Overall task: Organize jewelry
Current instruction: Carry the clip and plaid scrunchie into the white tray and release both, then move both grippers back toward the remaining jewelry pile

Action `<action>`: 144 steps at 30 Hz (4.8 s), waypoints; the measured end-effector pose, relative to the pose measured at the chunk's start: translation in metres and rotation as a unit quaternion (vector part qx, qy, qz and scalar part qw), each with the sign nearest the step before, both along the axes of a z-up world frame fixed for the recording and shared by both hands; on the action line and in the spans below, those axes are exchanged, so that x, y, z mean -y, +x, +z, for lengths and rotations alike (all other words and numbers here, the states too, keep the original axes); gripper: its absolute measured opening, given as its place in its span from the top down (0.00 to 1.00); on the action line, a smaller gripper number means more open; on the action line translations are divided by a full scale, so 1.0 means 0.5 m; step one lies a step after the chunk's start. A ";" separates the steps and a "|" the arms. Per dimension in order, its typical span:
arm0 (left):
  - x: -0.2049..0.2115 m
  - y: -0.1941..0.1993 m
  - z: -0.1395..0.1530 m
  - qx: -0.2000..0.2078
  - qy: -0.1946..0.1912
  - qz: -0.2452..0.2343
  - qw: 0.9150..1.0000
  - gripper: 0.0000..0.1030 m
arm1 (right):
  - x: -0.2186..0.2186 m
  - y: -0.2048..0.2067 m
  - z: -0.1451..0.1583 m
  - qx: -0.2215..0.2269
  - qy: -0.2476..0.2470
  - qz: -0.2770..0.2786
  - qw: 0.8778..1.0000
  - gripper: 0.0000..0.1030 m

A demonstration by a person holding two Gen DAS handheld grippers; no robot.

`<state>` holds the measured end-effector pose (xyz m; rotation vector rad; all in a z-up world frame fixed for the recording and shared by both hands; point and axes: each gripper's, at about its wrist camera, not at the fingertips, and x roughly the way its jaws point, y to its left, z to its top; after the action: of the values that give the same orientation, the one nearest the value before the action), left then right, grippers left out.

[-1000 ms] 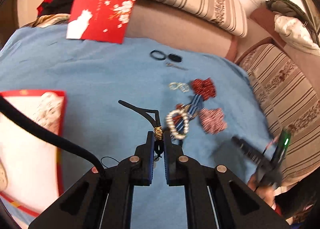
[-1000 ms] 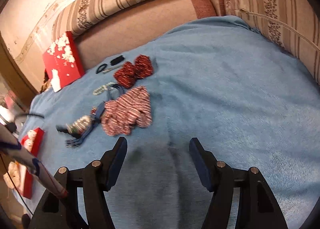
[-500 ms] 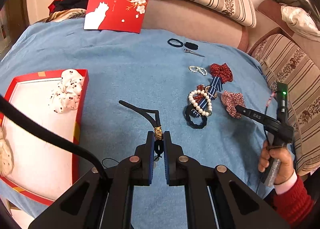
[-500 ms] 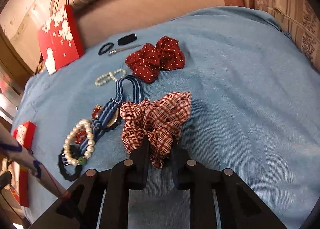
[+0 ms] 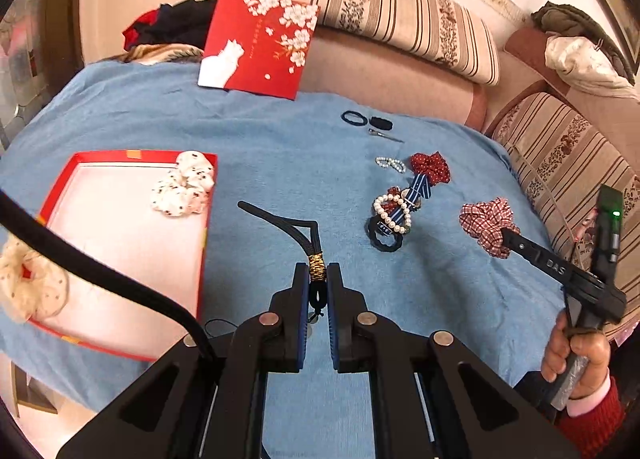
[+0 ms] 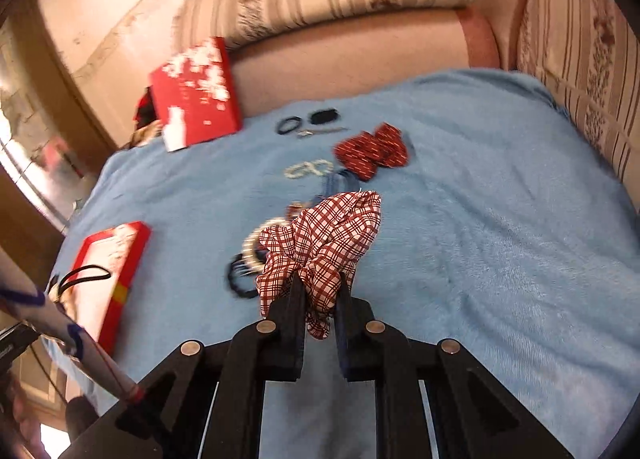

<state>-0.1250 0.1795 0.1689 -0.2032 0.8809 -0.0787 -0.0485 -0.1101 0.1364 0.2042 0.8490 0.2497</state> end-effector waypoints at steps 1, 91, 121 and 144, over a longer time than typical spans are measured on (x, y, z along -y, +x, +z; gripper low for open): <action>0.002 -0.010 0.005 0.004 0.007 0.004 1.000 0.92 | -0.012 -0.018 0.014 0.007 0.000 0.007 1.000 0.87; -0.524 0.219 -0.069 -0.055 0.076 0.245 0.965 0.50 | -0.678 -0.100 -0.052 -0.025 -0.051 0.328 0.943 0.45; -0.039 -0.026 0.000 -0.007 0.117 0.101 0.988 0.14 | -0.191 -0.103 -0.050 -0.039 -0.014 0.059 0.997 0.41; 0.083 0.068 -0.082 -0.059 0.074 -0.029 0.995 0.44 | -0.035 -0.073 -0.099 -0.054 -0.025 -0.014 0.998 0.41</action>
<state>-0.0910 0.1379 0.1278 -0.0450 1.0066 -0.0552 -0.0853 -0.0929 0.0866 0.1842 0.9573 0.1915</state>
